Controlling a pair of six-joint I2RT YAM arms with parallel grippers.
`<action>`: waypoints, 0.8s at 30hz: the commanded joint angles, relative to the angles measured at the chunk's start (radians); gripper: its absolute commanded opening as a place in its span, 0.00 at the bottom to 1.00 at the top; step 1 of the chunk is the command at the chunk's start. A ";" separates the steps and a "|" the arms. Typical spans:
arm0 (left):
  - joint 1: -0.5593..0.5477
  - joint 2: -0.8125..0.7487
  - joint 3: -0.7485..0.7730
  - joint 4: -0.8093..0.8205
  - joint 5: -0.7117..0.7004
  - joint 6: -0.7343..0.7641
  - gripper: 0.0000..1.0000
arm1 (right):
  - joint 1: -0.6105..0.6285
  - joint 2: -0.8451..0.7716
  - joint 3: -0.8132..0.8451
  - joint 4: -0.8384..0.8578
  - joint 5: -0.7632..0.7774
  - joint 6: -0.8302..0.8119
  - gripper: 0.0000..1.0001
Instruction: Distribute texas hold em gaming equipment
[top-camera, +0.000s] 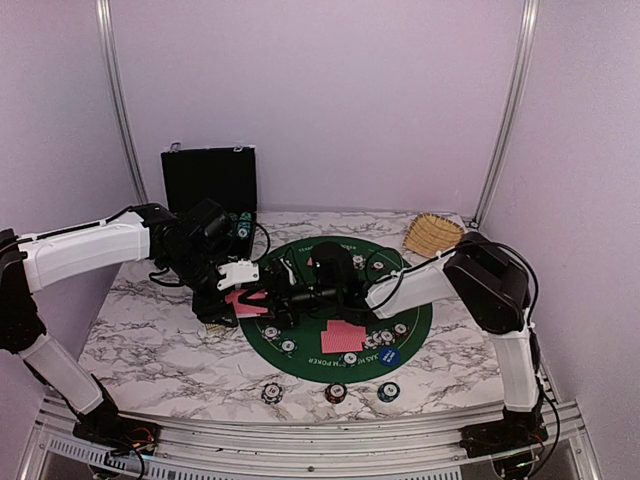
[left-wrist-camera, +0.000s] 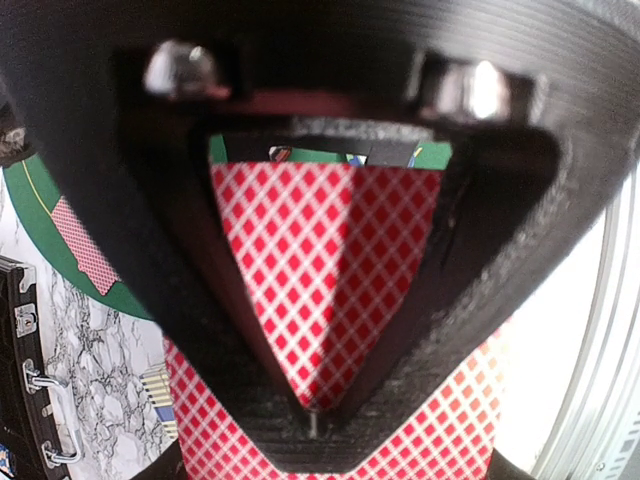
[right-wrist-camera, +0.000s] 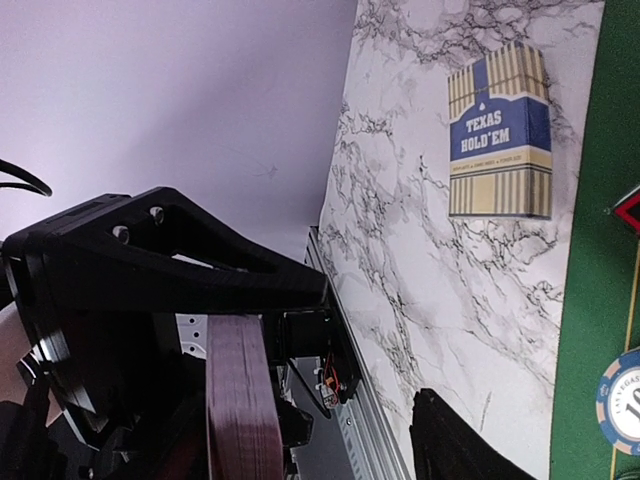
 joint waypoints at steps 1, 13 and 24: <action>0.000 -0.010 0.017 0.001 0.003 0.005 0.09 | -0.010 -0.047 -0.036 -0.011 -0.005 -0.003 0.63; 0.000 -0.012 0.013 0.002 0.003 0.007 0.08 | -0.035 -0.137 -0.135 0.083 -0.029 0.037 0.60; 0.000 -0.009 0.016 0.001 -0.002 0.006 0.08 | -0.036 -0.144 -0.126 0.093 -0.044 0.056 0.41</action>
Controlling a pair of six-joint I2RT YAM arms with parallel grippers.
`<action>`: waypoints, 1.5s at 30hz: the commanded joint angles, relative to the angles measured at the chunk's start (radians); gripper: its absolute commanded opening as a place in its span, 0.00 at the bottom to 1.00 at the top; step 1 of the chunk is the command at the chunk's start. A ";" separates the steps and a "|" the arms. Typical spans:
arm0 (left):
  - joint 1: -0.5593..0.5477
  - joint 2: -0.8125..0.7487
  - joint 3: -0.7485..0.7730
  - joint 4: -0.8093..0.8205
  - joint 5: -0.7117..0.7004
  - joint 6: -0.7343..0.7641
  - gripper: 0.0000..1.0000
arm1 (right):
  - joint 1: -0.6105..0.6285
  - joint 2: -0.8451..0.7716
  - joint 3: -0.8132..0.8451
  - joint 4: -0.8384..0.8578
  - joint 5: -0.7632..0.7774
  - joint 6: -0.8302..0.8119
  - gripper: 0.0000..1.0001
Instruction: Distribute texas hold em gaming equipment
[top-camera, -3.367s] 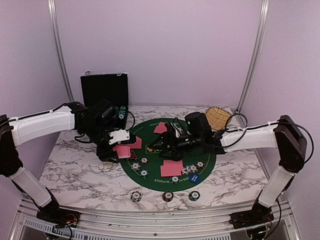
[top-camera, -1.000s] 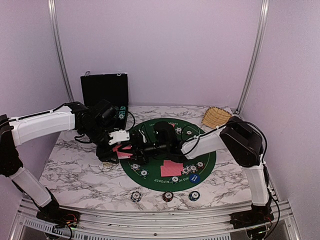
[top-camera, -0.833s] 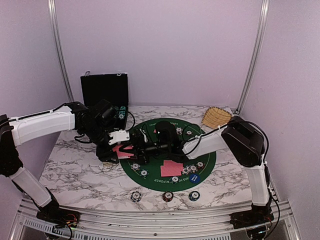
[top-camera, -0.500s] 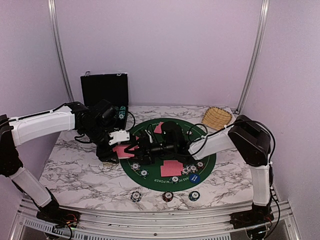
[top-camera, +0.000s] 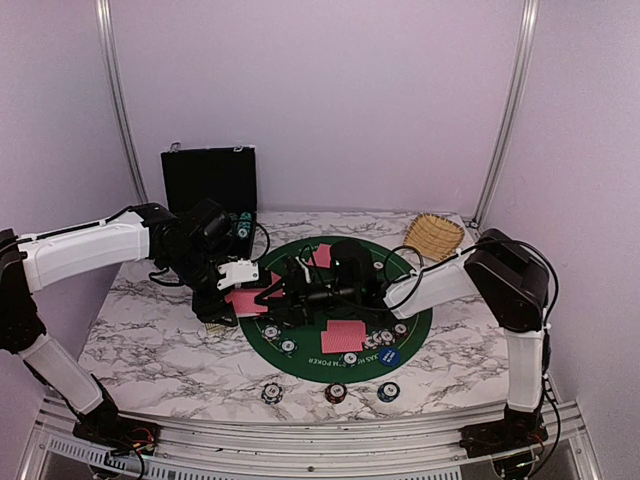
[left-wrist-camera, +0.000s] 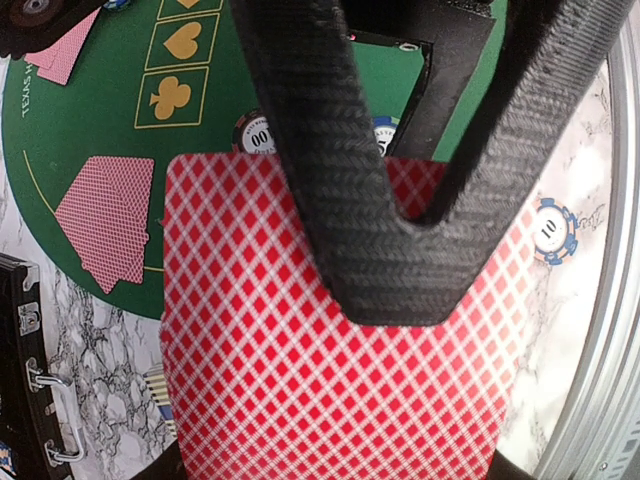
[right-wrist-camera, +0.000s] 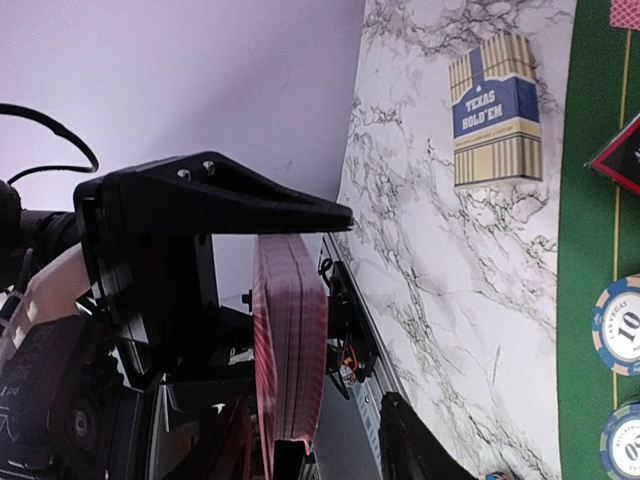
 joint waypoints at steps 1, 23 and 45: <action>0.002 -0.008 0.015 -0.001 0.001 0.003 0.08 | -0.006 -0.032 0.016 0.032 -0.014 0.013 0.39; 0.003 0.005 0.016 0.000 -0.017 0.009 0.08 | -0.020 -0.081 -0.015 -0.027 -0.029 -0.017 0.14; 0.002 -0.001 0.018 -0.001 -0.015 0.008 0.08 | 0.006 -0.011 0.011 0.038 -0.042 0.040 0.08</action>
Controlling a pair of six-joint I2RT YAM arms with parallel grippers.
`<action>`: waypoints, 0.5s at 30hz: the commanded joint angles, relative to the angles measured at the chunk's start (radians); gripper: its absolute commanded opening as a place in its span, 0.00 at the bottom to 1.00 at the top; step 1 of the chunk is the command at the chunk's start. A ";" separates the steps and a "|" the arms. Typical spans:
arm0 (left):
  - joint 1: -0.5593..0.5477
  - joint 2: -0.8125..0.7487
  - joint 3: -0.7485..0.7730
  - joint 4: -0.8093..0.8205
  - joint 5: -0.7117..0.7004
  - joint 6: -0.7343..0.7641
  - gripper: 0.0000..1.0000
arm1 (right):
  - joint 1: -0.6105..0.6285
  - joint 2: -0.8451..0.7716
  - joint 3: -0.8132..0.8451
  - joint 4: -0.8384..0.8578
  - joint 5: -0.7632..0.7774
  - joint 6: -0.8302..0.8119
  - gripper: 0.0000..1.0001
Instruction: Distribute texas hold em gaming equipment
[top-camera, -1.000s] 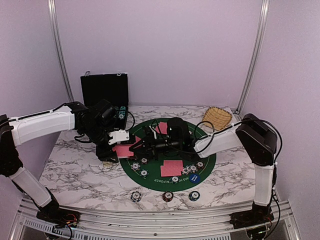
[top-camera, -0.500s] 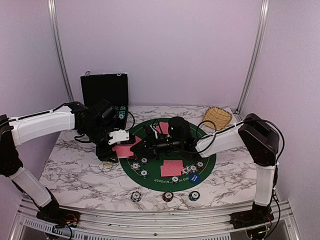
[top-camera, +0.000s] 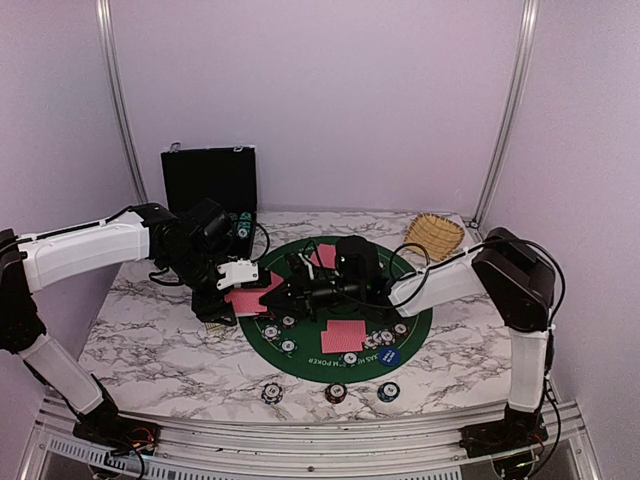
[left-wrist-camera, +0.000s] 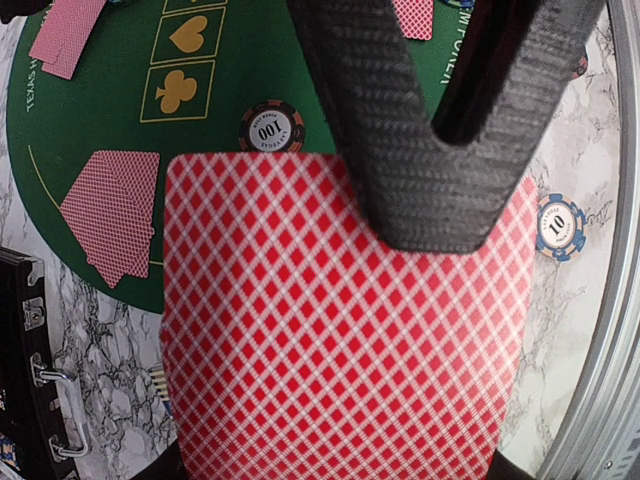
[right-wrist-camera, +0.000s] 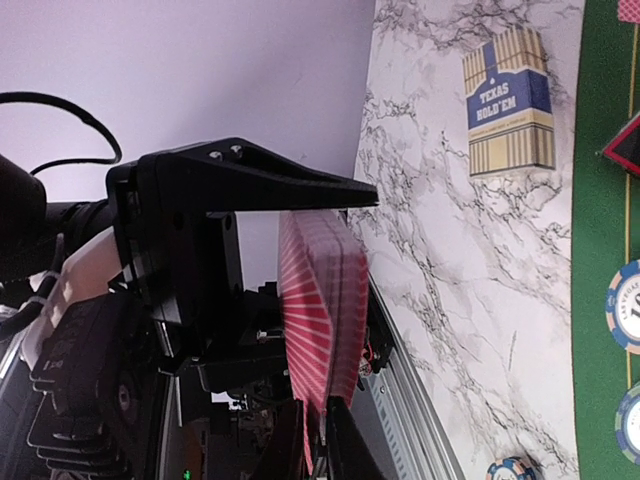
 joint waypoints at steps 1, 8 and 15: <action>0.002 -0.002 0.017 -0.001 0.006 0.004 0.08 | 0.009 0.025 0.031 0.022 -0.011 0.013 0.05; 0.002 -0.009 0.004 -0.001 -0.006 0.007 0.08 | -0.022 -0.045 -0.004 -0.030 -0.014 -0.032 0.00; 0.005 -0.014 -0.004 -0.001 -0.031 0.004 0.08 | -0.081 -0.150 -0.095 -0.121 -0.034 -0.095 0.00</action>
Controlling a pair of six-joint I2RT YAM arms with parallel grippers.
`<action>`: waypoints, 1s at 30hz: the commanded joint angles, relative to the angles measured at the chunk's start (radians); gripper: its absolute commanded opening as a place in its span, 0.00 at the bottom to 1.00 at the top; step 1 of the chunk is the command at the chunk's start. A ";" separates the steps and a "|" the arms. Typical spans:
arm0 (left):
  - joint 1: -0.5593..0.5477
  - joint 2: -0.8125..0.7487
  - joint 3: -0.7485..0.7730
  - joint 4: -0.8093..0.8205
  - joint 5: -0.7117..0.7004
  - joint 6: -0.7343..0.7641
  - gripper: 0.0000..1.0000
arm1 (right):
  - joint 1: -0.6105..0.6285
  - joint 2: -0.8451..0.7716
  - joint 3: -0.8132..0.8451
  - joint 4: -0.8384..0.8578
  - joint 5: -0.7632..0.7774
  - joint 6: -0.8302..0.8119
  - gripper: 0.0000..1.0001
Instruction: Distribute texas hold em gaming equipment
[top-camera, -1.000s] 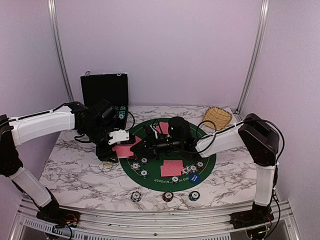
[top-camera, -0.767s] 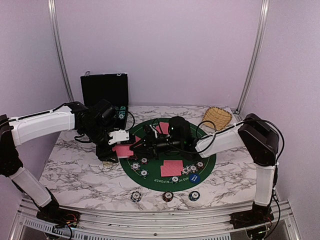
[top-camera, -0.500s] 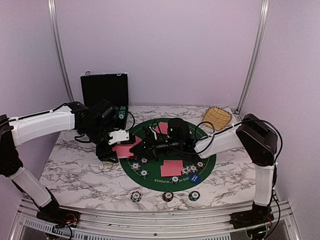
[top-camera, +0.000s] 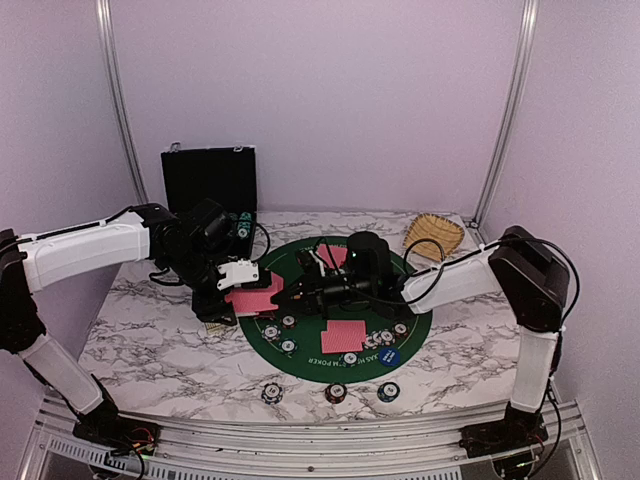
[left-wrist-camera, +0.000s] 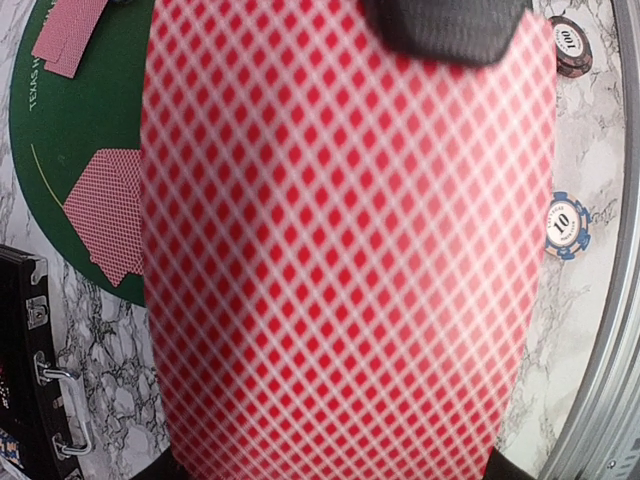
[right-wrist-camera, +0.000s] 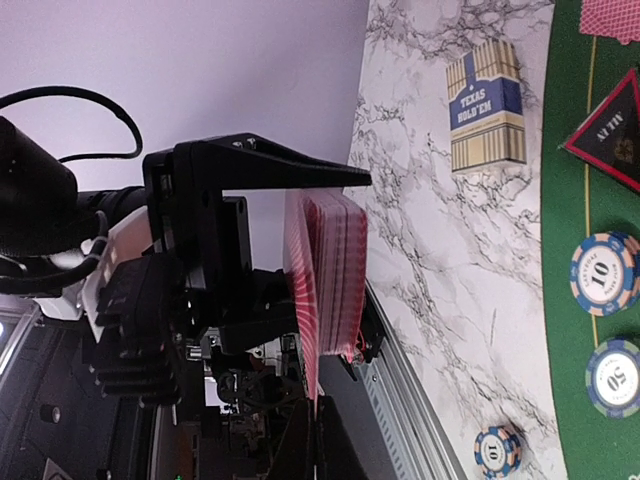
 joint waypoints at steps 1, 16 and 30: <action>0.005 -0.016 -0.007 -0.005 -0.023 0.004 0.08 | -0.053 -0.091 -0.050 -0.081 -0.025 -0.068 0.00; 0.056 -0.055 -0.048 -0.017 -0.027 0.007 0.07 | -0.163 -0.164 0.365 -1.097 0.403 -0.846 0.00; 0.064 -0.089 -0.069 -0.039 -0.020 -0.001 0.07 | 0.017 0.055 0.640 -1.245 1.254 -1.429 0.00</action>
